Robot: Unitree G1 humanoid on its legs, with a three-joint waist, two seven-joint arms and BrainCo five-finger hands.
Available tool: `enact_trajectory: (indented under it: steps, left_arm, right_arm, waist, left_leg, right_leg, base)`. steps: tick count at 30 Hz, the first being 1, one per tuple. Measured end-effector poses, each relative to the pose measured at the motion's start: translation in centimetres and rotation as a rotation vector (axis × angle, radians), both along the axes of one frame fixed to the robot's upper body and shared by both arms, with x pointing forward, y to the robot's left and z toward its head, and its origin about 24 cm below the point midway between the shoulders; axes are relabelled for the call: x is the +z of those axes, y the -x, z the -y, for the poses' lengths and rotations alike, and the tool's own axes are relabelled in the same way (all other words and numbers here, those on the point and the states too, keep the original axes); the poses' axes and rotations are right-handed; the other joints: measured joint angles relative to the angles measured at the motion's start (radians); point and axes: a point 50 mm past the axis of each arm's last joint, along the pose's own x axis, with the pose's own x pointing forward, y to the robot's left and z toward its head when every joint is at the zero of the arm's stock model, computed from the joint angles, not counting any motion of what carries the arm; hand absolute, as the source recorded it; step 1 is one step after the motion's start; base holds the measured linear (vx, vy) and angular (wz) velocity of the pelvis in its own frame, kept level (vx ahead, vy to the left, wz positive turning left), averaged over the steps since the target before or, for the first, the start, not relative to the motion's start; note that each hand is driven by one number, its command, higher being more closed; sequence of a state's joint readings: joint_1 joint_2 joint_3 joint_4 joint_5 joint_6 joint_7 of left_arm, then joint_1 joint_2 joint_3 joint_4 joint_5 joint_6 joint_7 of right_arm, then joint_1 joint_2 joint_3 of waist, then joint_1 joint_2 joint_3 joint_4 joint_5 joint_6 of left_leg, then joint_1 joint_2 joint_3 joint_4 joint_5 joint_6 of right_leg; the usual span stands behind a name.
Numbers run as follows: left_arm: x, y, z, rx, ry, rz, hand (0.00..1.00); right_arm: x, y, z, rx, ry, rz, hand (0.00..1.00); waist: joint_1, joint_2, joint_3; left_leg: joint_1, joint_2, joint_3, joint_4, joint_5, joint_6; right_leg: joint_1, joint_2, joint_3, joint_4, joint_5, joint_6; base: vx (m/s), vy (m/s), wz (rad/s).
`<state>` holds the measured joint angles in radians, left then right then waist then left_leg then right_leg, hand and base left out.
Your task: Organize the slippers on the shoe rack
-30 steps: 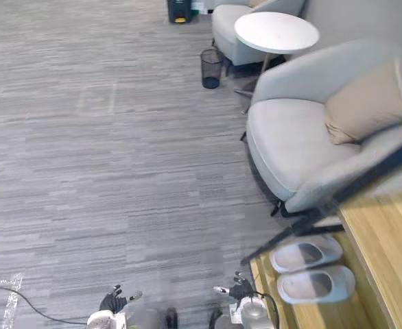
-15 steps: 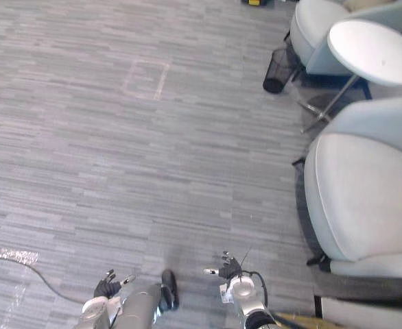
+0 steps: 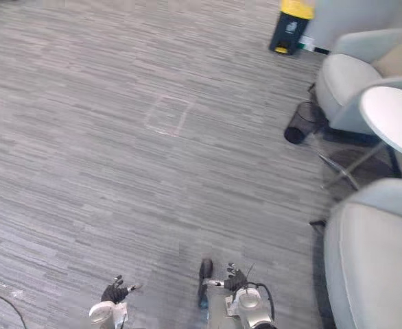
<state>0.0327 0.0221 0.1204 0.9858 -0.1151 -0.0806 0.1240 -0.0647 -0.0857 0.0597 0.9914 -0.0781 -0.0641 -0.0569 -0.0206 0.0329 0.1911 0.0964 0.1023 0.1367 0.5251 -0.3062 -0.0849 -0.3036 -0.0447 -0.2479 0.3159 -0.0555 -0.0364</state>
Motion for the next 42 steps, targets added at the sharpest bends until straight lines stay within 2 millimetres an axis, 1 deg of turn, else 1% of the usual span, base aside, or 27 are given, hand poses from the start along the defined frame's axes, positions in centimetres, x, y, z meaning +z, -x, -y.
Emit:
enact_trajectory:
  steps: [2, 3, 5, 7, 9, 10, 11, 12, 13, 14, 15, 18, 19, 21, 24, 26, 28, 29, 30, 31, 32, 34, 35, 36, 37, 39, 42]
  left_arm:
    - [-0.2, 0.7, -0.1, 0.055, 0.012, -0.008, 0.0]
    - [-0.1, 0.8, -0.4, 0.059, 0.004, -0.005, 0.0]
    - [0.3, 0.5, -1.6, 0.058, -0.032, 0.013, 0.0]
    - [0.5, 0.2, -2.0, 0.055, -0.043, 0.027, 0.0]
    - [0.7, -0.4, -2.0, 0.053, -0.04, 0.045, 0.0]
    - [0.8, -0.7, -2.0, 0.049, -0.04, 0.054, 0.0]
    - [1.0, -1.1, -1.9, 0.04, -0.039, 0.065, 0.0]
    - [1.0, -1.2, -1.6, 0.03, -0.033, 0.069, 0.0]
    - [1.0, -1.3, -1.5, 0.022, -0.032, 0.07, 0.0]
    - [1.2, -1.7, -1.8, 0.014, -0.043, 0.076, 0.0]
    - [1.3, -1.9, -2.2, 0.006, -0.051, 0.081, 0.0]
    - [1.0, -1.4, -2.2, -0.032, -0.063, 0.046, 0.0]
    - [0.7, -0.9, -2.5, -0.049, -0.073, 0.021, 0.0]
    - [0.5, -0.4, -2.5, -0.068, -0.079, -0.003, 0.0]
    - [0.2, 0.1, -2.2, -0.077, -0.074, -0.024, 0.0]
    - [0.2, 0.1, -2.0, -0.081, -0.067, -0.028, 0.0]
    - [0.2, -0.3, -1.7, -0.111, -0.072, -0.021, 0.0]
    - [0.2, -0.3, -1.5, -0.143, -0.083, -0.024, 0.0]
    - [0.1, 0.1, -1.7, -0.161, -0.093, -0.036, 0.0]
    - [-0.1, 0.3, -1.2, -0.16, -0.075, -0.049, 0.0]
    - [-0.3, 0.7, -0.7, -0.166, -0.061, -0.061, 0.0]
    - [-0.5, 1.0, 0.3, -0.179, -0.036, -0.069, 0.0]
    - [-0.5, 0.5, 0.6, -0.172, -0.024, -0.06, 0.0]
    - [-0.4, 0.3, 0.9, -0.159, -0.014, -0.053, 0.0]
    - [-0.4, 0.3, 1.0, -0.144, -0.008, -0.049, 0.0]
    - [-0.2, 0.0, 1.1, -0.141, -0.007, -0.032, 0.0]
    - [0.1, -0.6, 0.5, -0.121, -0.018, -0.002, 0.0]
  right_arm:
    - [-0.1, 0.4, 0.0, -0.012, -0.003, -0.009, 0.0]
    - [-0.1, 0.6, -0.3, -0.016, -0.015, -0.007, 0.0]
    - [-0.2, 0.7, -1.5, -0.018, -0.047, -0.009, 0.0]
    - [-0.3, 0.7, -1.6, -0.019, -0.051, -0.013, 0.0]
    - [-0.1, 0.3, -1.4, -0.025, -0.048, -0.004, 0.0]
    - [0.0, 0.1, -1.3, -0.033, -0.046, -0.001, 0.0]
    - [0.0, 0.0, -1.1, -0.038, -0.042, -0.002, 0.0]
    - [-0.1, 0.2, -0.8, -0.035, -0.033, -0.011, 0.0]
    - [-0.4, 0.4, -1.0, -0.034, -0.034, -0.026, 0.0]
    - [-0.3, 0.2, -1.7, -0.02, -0.047, -0.026, 0.0]
    - [-0.2, -0.1, -2.0, -0.015, -0.053, -0.016, 0.0]
    - [-0.7, 1.1, -1.7, -0.053, -0.061, -0.046, 0.0]
    - [-0.9, 1.6, -1.7, -0.063, -0.065, -0.061, 0.0]
    - [-1.0, 1.9, -1.7, -0.062, -0.066, -0.069, 0.0]
    - [-0.5, 0.7, -1.7, -0.051, -0.065, -0.03, 0.0]
    - [-0.2, -0.1, -1.7, -0.041, -0.063, -0.008, 0.0]
    - [0.1, -0.5, -1.7, -0.037, -0.062, 0.004, 0.0]
    - [-0.1, -0.1, -1.6, -0.037, -0.057, -0.01, 0.0]
    - [-0.4, 0.6, -1.5, -0.034, -0.054, -0.03, 0.0]
    - [-0.4, 0.5, -0.9, -0.034, -0.041, -0.027, 0.0]
    - [-0.3, 0.4, -0.5, -0.039, -0.032, -0.025, 0.0]
    - [-0.3, 0.6, 0.4, -0.063, -0.015, -0.029, 0.0]
    - [-0.3, 0.7, 0.8, -0.079, -0.014, -0.027, 0.0]
    - [-0.4, 1.0, 0.7, -0.087, -0.018, -0.037, 0.0]
    - [-0.5, 1.2, 0.7, -0.092, -0.019, -0.041, 0.0]
    - [-0.6, 1.7, 0.1, -0.106, -0.041, -0.039, 0.0]
    - [-0.7, 1.7, -0.5, -0.109, -0.061, -0.042, 0.0]
  waist:
    - [0.01, 0.027, 0.004]
    - [0.02, 0.023, 0.008]
    - [0.027, -0.02, 0.017]
    - [0.034, -0.032, 0.009]
    - [0.05, -0.038, 0.013]
    - [0.059, -0.048, 0.02]
    - [0.07, -0.052, 0.024]
    - [0.085, -0.041, 0.018]
    - [0.086, -0.047, 0.018]
    - [0.076, -0.075, 0.014]
    - [0.069, -0.082, 0.01]
    - [0.062, -0.112, 0.016]
    - [0.06, -0.119, 0.015]
    - [0.053, -0.104, 0.019]
    - [0.025, -0.078, 0.03]
    - [0.009, -0.074, 0.033]
    - [-0.001, -0.08, 0.03]
    - [-0.007, -0.094, 0.028]
    - [-0.012, -0.118, 0.013]
    - [-0.015, -0.106, 0.009]
    - [-0.014, -0.071, -0.004]
    - [-0.03, -0.021, -0.033]
    - [-0.036, 0.001, -0.028]
    - [-0.036, 0.01, -0.023]
    - [-0.034, 0.013, -0.023]
    - [-0.022, 0.0, -0.018]
    - [0.002, -0.021, -0.02]
  left_leg:
    - [-0.119, 0.113, 0.034, 0.337, 0.096, -0.03]
    - [-0.154, 0.164, 0.074, 0.472, 0.09, -0.021]
    - [-0.26, 0.204, 0.138, 0.576, 0.063, 0.014]
    - [-0.363, 0.184, 0.172, 0.497, 0.034, 0.027]
    - [-0.456, 0.114, 0.188, 0.232, 0.02, 0.042]
    - [-0.472, 0.073, 0.183, 0.086, 0.05, 0.048]
    - [-0.477, 0.03, 0.167, -0.152, 0.15, 0.035]
    - [-0.47, 0.016, 0.136, -0.261, 0.326, 0.032]
    - [-0.462, 0.002, 0.13, -0.252, 0.354, 0.092]
    - [-0.462, -0.024, 0.131, -0.243, 0.318, 0.101]
    - [-0.462, -0.033, 0.127, -0.216, 0.291, 0.127]
    - [-0.342, -0.081, 0.127, -0.2, 0.184, 0.146]
    - [-0.265, -0.099, 0.125, -0.211, 0.143, 0.147]
    - [-0.123, -0.103, 0.122, -0.281, 0.111, 0.146]
    - [0.05, -0.079, 0.131, -0.396, 0.108, 0.142]
    - [0.114, -0.059, 0.157, -0.419, 0.108, 0.142]
    - [0.173, -0.062, 0.163, -0.459, 0.097, 0.124]
    - [0.22, -0.08, 0.161, -0.483, 0.067, 0.079]
    - [0.264, -0.111, 0.15, -0.493, 0.033, 0.051]
    - [0.307, -0.094, 0.142, -0.492, 0.015, 0.039]
    - [0.309, -0.065, 0.129, -0.462, 0.016, 0.038]
    - [0.232, 0.002, 0.092, -0.287, 0.019, 0.032]
    - [0.156, 0.052, 0.066, -0.088, 0.058, -0.017]
    - [0.076, 0.105, 0.053, 0.134, 0.17, -0.048]
    - [0.026, 0.139, 0.056, 0.268, 0.174, -0.056]
    - [-0.055, 0.198, 0.101, 0.495, 0.121, -0.053]
    - [-0.199, 0.195, 0.159, 0.443, 0.032, -0.01]
  right_leg:
    - [0.109, 0.038, -0.024, -0.032, -0.048, -0.023]
    - [0.171, 0.052, -0.027, -0.046, -0.077, -0.03]
    - [0.321, 0.048, -0.024, -0.122, -0.132, -0.025]
    - [0.388, 0.033, -0.015, -0.179, -0.141, -0.01]
    - [0.445, -0.003, -0.008, -0.22, -0.146, 0.01]
    - [0.472, -0.027, -0.008, -0.234, -0.153, 0.022]
    - [0.517, -0.046, -0.006, -0.26, -0.159, 0.033]
    - [0.563, -0.04, 0.017, -0.289, -0.167, 0.047]
    - [0.585, -0.051, 0.025, -0.295, -0.165, 0.05]
    - [0.588, -0.077, 0.016, -0.283, -0.144, 0.061]
    - [0.548, -0.096, 0.029, -0.19, -0.108, 0.093]
    - [0.426, -0.186, 0.067, 0.253, -0.008, 0.172]
    - [0.356, -0.223, 0.064, 0.499, -0.003, 0.174]
    - [0.256, -0.238, 0.019, 0.721, -0.058, 0.106]
    - [0.098, -0.18, -0.081, 0.645, -0.182, 0.041]
    - [0.01, -0.114, -0.128, 0.337, -0.178, 0.033]
    - [-0.017, -0.056, -0.133, -0.027, -0.046, 0.05]
    - [-0.033, -0.048, -0.123, -0.167, 0.018, 0.064]
    - [-0.049, -0.048, -0.107, -0.177, 0.037, 0.032]
    - [-0.05, -0.033, -0.067, -0.125, 0.154, -0.044]
    - [-0.059, -0.021, -0.068, -0.077, 0.166, -0.058]
    - [-0.052, 0.021, -0.086, -0.058, 0.12, -0.071]
    - [-0.005, 0.04, -0.115, -0.077, 0.095, -0.072]
    - [0.065, 0.067, -0.111, -0.107, 0.069, -0.089]
    - [0.107, 0.086, -0.103, -0.127, 0.046, -0.097]
    - [0.219, 0.115, -0.067, -0.157, -0.001, -0.107]
    - [0.335, 0.122, 0.037, -0.203, -0.019, -0.083]
  base:
    - [0.64, -0.176, 0.3]
    - [0.61, -0.135, 0.07]
    - [0.61, -0.115, 0.13]
    - [0.53, -0.039, -0.08]
    - [0.56, 0.098, -0.3]
    - [0.71, 0.225, -0.27]
    - [0.74, 0.278, -0.43]
    - [0.76, 0.284, -0.42]
    - [0.51, 0.206, -0.18]
    - [0.53, 0.202, 0.16]
    - [0.66, 0.28, 0.25]
    - [0.64, 0.266, 0.24]
    - [0.75, 0.24, 0.18]
    - [0.62, 0.157, -0.04]
    - [0.6, 0.091, -0.03]
    - [0.49, -0.006, -0.02]
    - [0.51, -0.066, 0.19]
    - [0.57, -0.143, 0.31]
    - [0.74, -0.191, 0.2]
    - [0.67, -0.168, 0.01]
    - [0.7, -0.191, -0.01]
    - [0.76, -0.254, 0.09]
    - [0.81, -0.247, 0.11]
    - [0.66, -0.161, 0.09]
    - [0.5, -0.111, -0.02]
    - [0.55, -0.08, -0.41]
    - [0.52, 0.011, -0.84]
